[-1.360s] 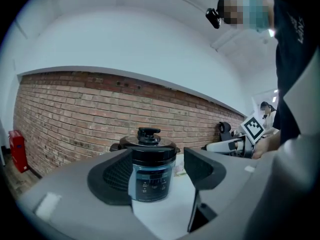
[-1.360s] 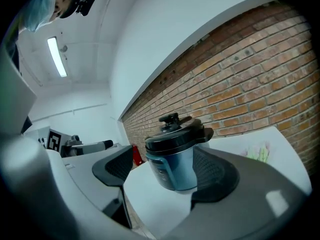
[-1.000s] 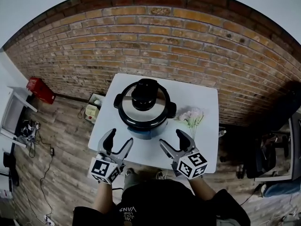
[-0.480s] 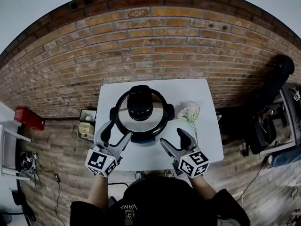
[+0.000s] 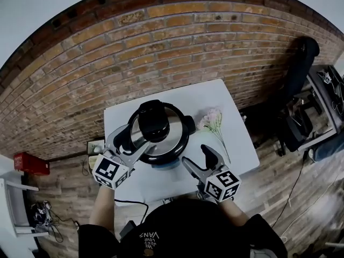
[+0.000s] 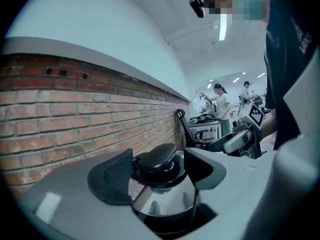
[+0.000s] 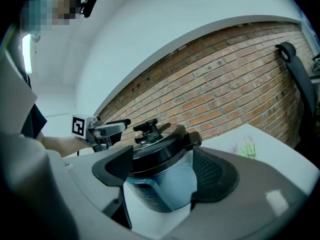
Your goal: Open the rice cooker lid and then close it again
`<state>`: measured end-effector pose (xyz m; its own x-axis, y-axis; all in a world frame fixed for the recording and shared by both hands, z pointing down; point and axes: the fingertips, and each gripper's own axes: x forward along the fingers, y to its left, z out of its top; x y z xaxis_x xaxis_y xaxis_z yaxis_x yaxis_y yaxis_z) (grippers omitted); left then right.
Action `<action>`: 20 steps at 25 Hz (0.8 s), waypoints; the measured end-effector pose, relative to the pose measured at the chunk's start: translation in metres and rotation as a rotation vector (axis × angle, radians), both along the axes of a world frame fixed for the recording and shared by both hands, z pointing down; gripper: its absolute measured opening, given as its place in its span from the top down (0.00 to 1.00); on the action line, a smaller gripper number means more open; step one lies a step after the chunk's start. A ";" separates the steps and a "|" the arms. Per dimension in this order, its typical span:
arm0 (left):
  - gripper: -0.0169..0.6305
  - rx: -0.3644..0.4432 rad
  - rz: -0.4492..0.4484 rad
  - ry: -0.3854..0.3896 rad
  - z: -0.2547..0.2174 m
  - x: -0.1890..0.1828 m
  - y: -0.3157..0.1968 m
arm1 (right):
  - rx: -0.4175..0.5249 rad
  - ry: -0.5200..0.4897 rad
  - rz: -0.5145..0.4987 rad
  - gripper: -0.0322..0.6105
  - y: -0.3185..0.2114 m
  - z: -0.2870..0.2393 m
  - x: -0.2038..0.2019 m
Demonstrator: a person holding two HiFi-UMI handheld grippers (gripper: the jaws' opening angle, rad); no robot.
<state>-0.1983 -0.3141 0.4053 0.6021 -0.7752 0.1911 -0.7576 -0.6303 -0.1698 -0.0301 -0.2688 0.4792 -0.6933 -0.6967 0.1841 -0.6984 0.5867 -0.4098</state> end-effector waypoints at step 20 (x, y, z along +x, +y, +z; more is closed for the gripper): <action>0.49 -0.185 0.438 -0.236 0.031 0.061 -0.040 | -0.020 0.009 0.158 0.38 0.004 0.008 0.038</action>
